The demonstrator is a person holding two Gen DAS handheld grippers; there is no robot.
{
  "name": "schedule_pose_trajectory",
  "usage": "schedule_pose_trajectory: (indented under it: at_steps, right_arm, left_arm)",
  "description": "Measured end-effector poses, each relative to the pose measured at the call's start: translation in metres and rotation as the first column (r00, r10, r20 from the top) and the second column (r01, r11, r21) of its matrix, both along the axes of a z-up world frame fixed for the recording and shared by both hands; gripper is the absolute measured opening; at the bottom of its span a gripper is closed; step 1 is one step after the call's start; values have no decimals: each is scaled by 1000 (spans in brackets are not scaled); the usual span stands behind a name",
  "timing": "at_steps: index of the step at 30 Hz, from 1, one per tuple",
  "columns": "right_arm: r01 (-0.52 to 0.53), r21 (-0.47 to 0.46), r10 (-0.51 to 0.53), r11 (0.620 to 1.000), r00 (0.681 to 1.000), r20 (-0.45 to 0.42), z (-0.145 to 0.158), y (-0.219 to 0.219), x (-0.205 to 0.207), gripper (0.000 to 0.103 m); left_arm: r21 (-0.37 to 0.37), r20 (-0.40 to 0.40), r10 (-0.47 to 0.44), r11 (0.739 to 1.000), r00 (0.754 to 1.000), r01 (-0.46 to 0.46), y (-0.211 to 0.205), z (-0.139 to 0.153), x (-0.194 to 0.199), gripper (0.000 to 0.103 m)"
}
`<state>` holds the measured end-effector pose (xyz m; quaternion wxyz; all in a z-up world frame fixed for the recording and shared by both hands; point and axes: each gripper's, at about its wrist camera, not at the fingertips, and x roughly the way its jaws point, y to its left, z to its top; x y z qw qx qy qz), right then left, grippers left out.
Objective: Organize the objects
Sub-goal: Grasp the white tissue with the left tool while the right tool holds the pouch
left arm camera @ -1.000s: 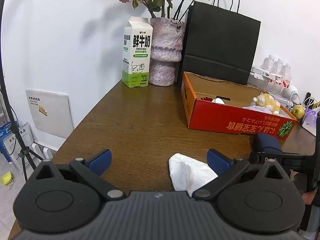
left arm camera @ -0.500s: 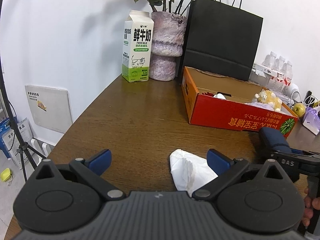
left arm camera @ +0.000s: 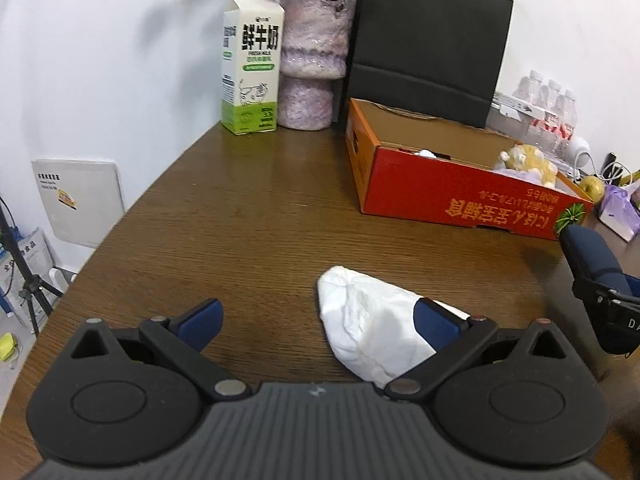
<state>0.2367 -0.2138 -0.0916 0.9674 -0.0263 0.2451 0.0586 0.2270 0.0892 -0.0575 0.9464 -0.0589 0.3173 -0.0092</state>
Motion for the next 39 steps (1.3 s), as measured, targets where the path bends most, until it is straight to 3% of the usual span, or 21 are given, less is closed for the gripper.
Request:
schedule_pose_trajectory:
  at_steps: [14, 21, 27, 32, 37, 39]
  right_arm:
    - [-38, 14, 38, 999, 999, 3, 0, -27, -6, 66]
    - [-56, 4, 56, 998, 998, 13, 1, -25, -8, 66]
    - [-54, 2, 54, 999, 998, 16, 0, -24, -9, 66]
    - [-53, -5, 53, 999, 998, 24, 0, -23, -11, 66]
    - [-57, -14, 57, 998, 998, 37, 1, -21, -13, 66]
    - [-60, -17, 61, 998, 997, 39, 1, -20, -14, 66]
  left_arm:
    - [-28, -23, -76, 997, 997, 76, -33, -6, 5, 103]
    - [26, -55, -111, 993, 992, 113, -61, -14, 9, 103]
    - [122, -90, -78, 988, 993, 89, -77, -23, 13, 103]
    - [121, -91, -54, 991, 994, 65, -78, -23, 13, 103]
    - [120, -70, -49, 991, 996, 57, -79, -20, 8, 88]
    - [120, -57, -42, 992, 998, 48, -79, -19, 6, 71]
